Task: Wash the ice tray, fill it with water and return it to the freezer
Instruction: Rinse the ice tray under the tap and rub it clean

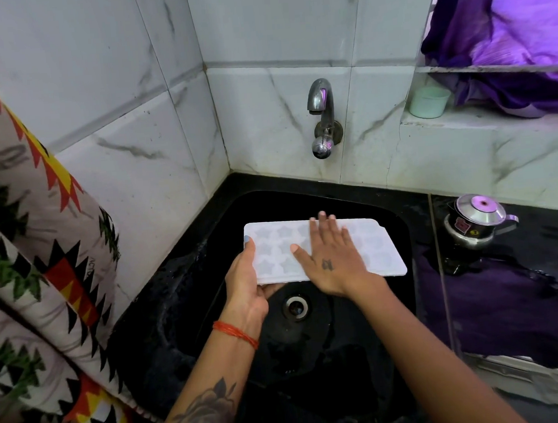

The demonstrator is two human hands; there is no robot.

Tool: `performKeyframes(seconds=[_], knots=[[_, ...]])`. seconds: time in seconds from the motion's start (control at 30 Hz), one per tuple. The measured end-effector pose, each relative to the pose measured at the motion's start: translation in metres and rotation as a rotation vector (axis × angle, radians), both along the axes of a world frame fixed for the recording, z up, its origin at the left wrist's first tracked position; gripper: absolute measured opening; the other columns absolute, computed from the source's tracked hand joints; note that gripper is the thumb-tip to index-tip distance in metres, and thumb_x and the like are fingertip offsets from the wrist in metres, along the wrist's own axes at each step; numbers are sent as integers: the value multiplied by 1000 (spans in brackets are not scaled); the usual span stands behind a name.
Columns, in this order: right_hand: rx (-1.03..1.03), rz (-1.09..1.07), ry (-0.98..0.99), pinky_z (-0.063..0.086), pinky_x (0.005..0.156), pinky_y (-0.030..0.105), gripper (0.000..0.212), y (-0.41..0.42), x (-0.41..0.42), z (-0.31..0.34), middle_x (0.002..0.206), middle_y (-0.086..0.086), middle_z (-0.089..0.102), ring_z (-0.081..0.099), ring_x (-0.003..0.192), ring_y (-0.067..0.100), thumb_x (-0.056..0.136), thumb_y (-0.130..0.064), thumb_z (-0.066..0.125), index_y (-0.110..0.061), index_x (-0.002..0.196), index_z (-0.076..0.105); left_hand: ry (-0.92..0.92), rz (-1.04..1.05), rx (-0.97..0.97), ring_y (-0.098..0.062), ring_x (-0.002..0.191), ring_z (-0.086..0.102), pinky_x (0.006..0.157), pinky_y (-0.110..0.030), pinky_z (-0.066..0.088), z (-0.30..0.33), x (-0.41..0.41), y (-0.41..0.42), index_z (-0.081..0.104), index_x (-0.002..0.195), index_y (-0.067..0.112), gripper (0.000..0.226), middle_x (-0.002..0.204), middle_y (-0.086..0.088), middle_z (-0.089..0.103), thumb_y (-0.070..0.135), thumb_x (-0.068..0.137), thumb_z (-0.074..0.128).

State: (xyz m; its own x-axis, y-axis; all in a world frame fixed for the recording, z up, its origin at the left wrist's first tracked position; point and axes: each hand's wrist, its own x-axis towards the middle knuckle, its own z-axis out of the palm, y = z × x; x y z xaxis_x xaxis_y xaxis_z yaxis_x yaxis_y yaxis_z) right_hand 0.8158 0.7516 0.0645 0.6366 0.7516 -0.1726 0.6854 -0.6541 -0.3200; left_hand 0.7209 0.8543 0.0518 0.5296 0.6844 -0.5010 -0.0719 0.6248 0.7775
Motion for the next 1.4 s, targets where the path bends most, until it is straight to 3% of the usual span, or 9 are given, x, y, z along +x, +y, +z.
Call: performKeyframes(seconds=[0.17, 0.33, 0.47, 0.57, 0.63, 0.87, 1.17, 1.27, 1.4], knots=[[68, 222, -37, -12, 118, 36, 63, 28, -19, 6, 157, 11, -19, -21, 144, 23, 101, -45, 17, -15, 151, -7, 23, 8, -15, -21, 72, 73, 54, -32, 58, -1, 5, 4, 67, 109, 15, 52, 96, -11, 73, 59, 89, 47], [141, 427, -131, -12, 118, 30, 57, 36, -33, 7, 160, 5, -6, -12, 146, 15, 103, -32, 20, -11, 151, -1, 20, 36, -25, -24, 88, 71, 69, -35, 56, -3, 5, 9, 66, 112, 15, 53, 101, -12, 72, 59, 87, 51], [168, 505, -193, -10, 118, 29, 57, 25, -39, 2, 160, 4, -1, -9, 147, 14, 101, -34, 18, -13, 152, 3, -1, 25, -19, -25, 100, 68, 94, -42, 51, -2, 3, 16, 66, 115, 11, 60, 112, -12, 70, 61, 85, 51], [187, 541, -241, -12, 117, 30, 67, 14, -42, -6, 160, 0, 1, -8, 147, 15, 91, -43, 1, -16, 152, 7, 28, 31, -13, -26, 98, 69, 93, -41, 52, -2, 1, 19, 66, 113, 8, 62, 109, -12, 71, 62, 87, 48], [223, 536, -233, -11, 117, 30, 65, 7, -43, -10, 160, -1, 6, -6, 147, 15, 92, -42, 5, -18, 152, 12, 20, 15, -13, -27, 97, 70, 87, -40, 54, -2, 0, 20, 67, 113, 9, 64, 108, -12, 71, 63, 88, 45], [290, 379, -258, -7, 118, 31, 59, -22, -33, -26, 158, -4, 16, 1, 147, 14, 99, -48, 10, -23, 151, 21, 22, 28, -4, -26, 87, 70, 67, -38, 57, 0, 0, 21, 64, 116, 13, 57, 101, -11, 72, 59, 91, 43], [284, 14, -172, -15, 117, 29, 83, -60, 5, -45, 157, -15, 2, -11, 146, 9, 80, -70, -18, -33, 150, 6, 39, 10, 24, -27, 88, 70, 70, -43, 58, -3, -6, 22, 63, 118, 15, 53, 100, -10, 72, 57, 92, 44], [342, -165, -129, -12, 116, 30, 75, -65, 14, -42, 159, -4, 2, -12, 146, 12, 89, -64, -1, -24, 151, 14, 38, 7, 20, -27, 87, 70, 70, -43, 58, -4, -7, 22, 63, 118, 15, 52, 99, -9, 72, 56, 92, 44], [477, -364, 140, 15, 115, 32, 61, -71, 25, -27, 160, 5, 11, 10, 147, 20, 100, -37, 39, -16, 152, 16, 30, 14, -10, -26, 83, 70, 66, -42, 58, -4, -7, 21, 63, 113, 13, 49, 94, -9, 72, 54, 92, 46]])
